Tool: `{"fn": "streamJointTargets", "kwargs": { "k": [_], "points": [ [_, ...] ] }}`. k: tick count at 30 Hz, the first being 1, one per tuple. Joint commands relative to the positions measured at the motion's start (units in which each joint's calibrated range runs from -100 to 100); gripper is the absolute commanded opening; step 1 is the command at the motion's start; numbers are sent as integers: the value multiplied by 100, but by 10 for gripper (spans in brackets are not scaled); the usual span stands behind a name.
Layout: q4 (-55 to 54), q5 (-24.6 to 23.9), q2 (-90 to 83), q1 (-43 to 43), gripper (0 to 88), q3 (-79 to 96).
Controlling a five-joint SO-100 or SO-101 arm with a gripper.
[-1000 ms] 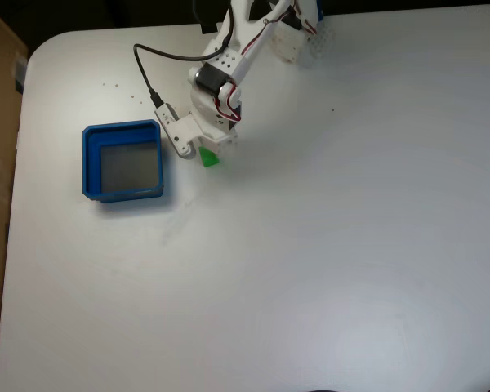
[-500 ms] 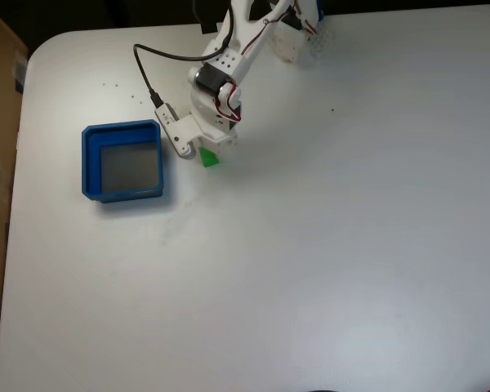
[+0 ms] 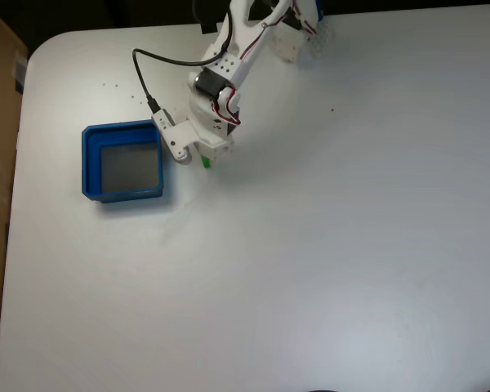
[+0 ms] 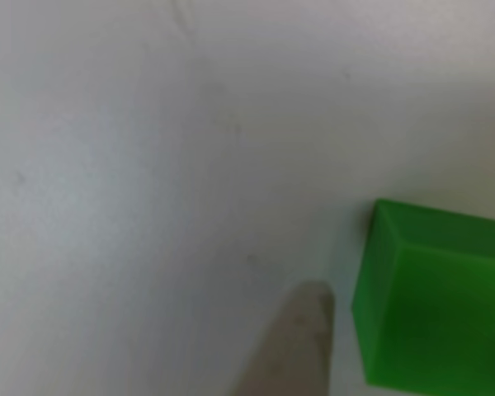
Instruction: Pick up green cube and drop it in the blue box
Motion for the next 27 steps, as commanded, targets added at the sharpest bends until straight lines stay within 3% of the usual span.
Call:
{"fn": "streamJointTargets", "kwargs": {
  "k": [1,27],
  "points": [
    [-84,-5,-17,34,216,-359],
    [-68,10,208,55,216,-359]
  ]
}}
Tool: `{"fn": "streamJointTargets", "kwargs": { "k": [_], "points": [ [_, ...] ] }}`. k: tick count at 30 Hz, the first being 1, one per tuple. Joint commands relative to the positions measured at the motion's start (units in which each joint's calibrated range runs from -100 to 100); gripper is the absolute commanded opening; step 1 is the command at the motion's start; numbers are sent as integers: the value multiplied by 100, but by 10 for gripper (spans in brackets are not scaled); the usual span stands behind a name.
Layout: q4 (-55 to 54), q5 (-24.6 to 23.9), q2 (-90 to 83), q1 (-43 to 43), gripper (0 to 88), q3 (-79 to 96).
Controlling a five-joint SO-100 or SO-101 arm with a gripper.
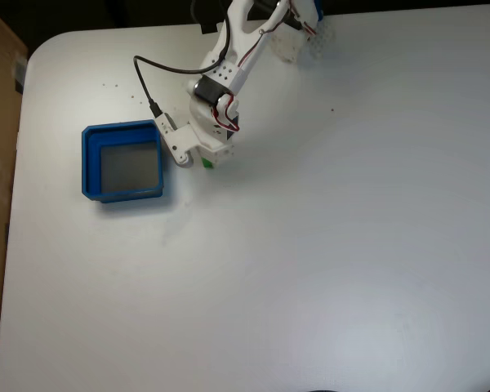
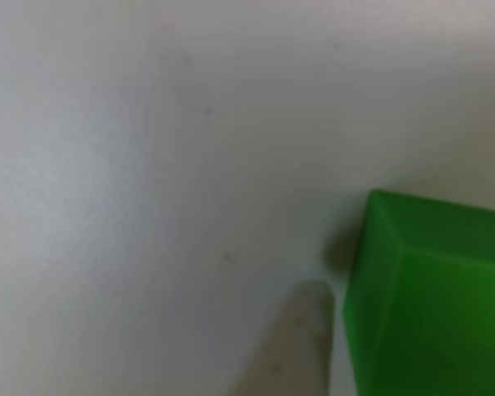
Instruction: Pick up green cube and drop it in the blue box
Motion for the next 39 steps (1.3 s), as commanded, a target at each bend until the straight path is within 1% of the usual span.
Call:
{"fn": "streamJointTargets", "kwargs": {
  "k": [1,5,7,10,15,17,25,39],
  "points": [
    [-68,15,-83,55,216,-359],
    [-68,0,-91,92,215,-368],
    [-68,0,-100,99,201,-368],
    [-68,0,-108,142,146,-368],
    [-68,20,-108,330,25,-350],
    [-68,20,-100,352,4,-350],
    [-68,20,-242,366,5,-377],
    [-60,10,-1796,373,5,-332]
  ]
}}
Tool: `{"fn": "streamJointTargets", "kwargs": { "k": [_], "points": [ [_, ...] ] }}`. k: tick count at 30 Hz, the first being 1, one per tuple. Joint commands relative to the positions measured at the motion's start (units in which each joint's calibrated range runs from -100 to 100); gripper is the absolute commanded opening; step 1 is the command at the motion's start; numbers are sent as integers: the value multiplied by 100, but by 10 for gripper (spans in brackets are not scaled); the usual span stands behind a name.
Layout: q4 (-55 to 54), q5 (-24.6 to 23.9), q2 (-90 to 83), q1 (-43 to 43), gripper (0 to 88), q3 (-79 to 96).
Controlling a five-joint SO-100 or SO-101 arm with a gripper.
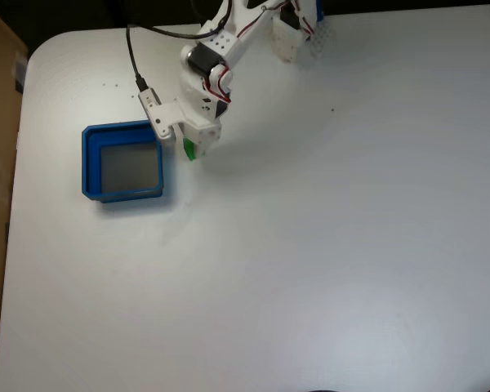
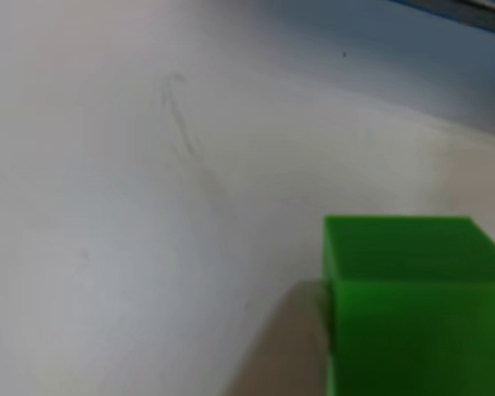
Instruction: Pick up green cube and drop it in the blue box
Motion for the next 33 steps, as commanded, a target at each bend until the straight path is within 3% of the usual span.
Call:
{"fn": "streamJointTargets", "kwargs": {
  "k": [1,12,18,33],
  "points": [
    [-60,24,-781,67,5,-332],
    [-216,39,-890,313,5,-531],
    [-290,44,-748,776,5,-1660],
    [-290,54,1199,819,5,-4081]
  ]
}}
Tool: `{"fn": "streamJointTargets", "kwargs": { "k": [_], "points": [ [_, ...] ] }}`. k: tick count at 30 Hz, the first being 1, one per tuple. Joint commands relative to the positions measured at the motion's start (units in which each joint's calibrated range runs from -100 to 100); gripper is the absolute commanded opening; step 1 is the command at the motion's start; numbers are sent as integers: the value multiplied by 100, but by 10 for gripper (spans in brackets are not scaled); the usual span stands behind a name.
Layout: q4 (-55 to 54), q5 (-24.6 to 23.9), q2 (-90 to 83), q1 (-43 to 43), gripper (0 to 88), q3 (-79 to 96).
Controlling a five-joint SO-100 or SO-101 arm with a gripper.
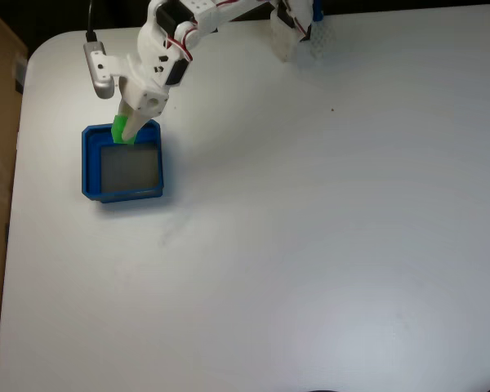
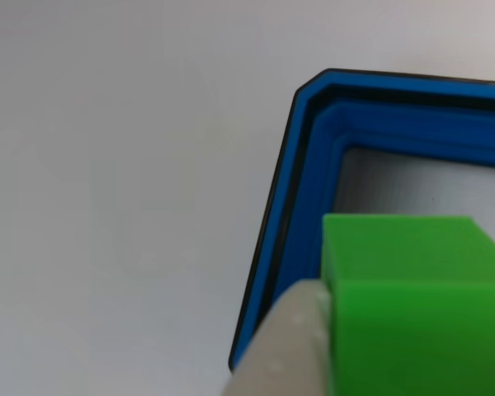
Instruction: Pick up green cube and drop it in the blue box
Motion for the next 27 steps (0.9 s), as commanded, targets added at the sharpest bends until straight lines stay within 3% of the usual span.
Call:
{"fn": "streamJointTargets", "kwargs": {
  "k": [1,10,17,27],
  "points": [
    [-125,15,484,37,5,-1155],
    [-125,63,1278,37,5,-1968],
    [-125,762,1303,15,6,-1941],
    [-117,816,1696,8,6,-1968]
  ]
}}
